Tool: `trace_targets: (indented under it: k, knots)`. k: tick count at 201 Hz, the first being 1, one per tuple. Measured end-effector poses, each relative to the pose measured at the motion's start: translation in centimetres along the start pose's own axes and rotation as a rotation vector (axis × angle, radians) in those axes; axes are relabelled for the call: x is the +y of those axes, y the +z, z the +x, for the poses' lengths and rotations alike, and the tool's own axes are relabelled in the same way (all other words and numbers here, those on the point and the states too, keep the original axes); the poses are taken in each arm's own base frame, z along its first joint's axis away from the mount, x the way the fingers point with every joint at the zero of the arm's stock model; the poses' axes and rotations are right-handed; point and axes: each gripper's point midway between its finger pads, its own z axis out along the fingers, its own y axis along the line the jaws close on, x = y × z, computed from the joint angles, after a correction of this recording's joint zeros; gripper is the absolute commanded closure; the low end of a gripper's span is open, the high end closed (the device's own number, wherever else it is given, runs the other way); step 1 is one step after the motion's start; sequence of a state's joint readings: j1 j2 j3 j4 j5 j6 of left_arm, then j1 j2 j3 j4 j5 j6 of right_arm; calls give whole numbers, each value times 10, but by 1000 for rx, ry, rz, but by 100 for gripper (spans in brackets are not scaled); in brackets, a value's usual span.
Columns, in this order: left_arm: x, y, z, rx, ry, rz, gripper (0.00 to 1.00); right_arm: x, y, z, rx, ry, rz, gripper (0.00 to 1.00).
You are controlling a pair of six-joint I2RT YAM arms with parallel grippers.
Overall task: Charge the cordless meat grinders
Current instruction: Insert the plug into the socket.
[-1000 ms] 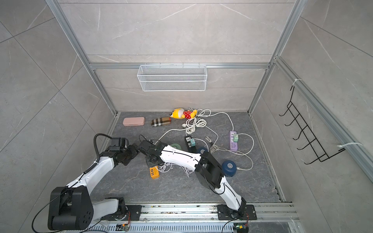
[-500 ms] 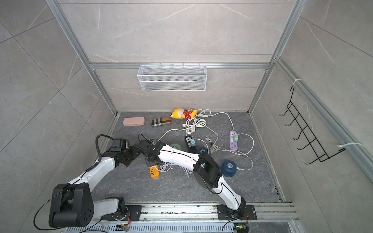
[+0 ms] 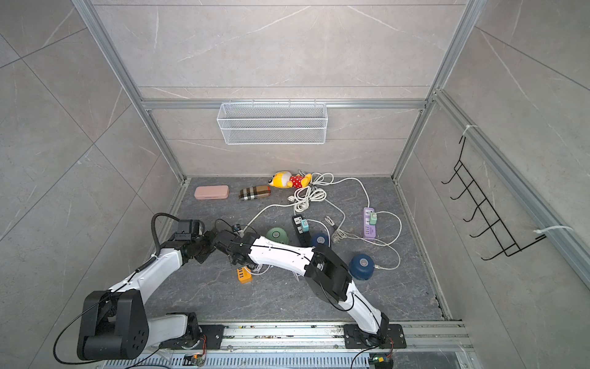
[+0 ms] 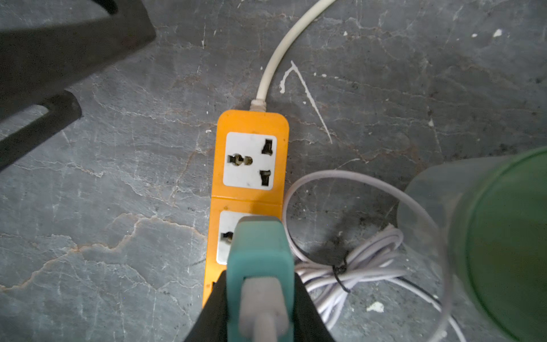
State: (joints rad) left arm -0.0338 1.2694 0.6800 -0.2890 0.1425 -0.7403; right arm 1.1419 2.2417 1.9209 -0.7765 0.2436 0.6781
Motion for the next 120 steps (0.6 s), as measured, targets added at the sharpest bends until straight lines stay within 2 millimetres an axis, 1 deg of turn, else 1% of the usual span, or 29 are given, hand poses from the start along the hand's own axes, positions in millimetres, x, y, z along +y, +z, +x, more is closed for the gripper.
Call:
trace_targets:
  k: [33,75,99,120]
  knots:
    - [0,0,1,3,0,2,12,1,3,2,2,2,-1,100]
    - [-2,0,4,18,0,18,13,3,5,-1,29,-8,25,100]
    - [-3,0,4,19,1,24,13,6,13,-2,35,-9,28,100]
    - [-5,0,5,27,1,33,13,6,13,-1,28,-9,28,100]
